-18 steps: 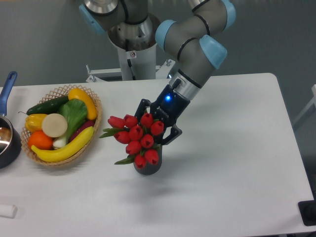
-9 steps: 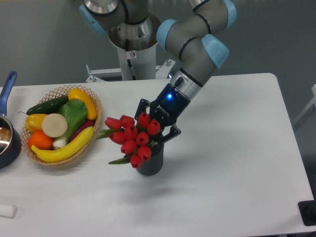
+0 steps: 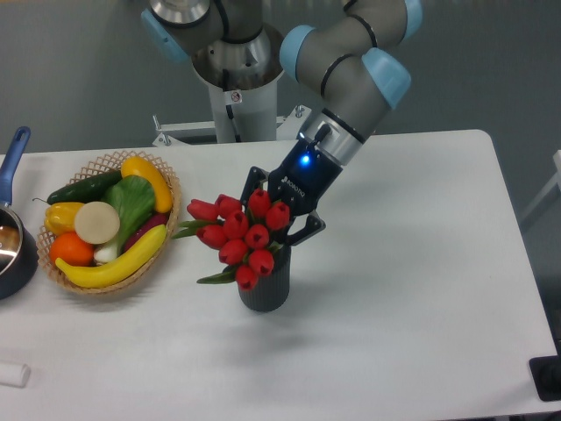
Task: Pick up the flowers from the vase
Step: 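Lift the gripped tulips straight up out of the vase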
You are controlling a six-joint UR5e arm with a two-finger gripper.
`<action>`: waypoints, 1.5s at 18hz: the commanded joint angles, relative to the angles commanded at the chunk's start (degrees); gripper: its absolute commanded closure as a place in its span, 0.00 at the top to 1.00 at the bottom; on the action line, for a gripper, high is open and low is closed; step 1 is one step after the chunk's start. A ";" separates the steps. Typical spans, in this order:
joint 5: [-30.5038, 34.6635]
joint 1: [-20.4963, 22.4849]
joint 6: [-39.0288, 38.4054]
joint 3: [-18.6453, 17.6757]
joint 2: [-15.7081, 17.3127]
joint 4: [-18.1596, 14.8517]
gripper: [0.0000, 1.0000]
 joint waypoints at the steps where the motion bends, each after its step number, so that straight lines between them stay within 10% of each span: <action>1: -1.23 0.35 -0.88 0.09 0.35 0.00 0.48; 27: -10.73 6.15 -25.23 10.37 3.34 0.00 0.48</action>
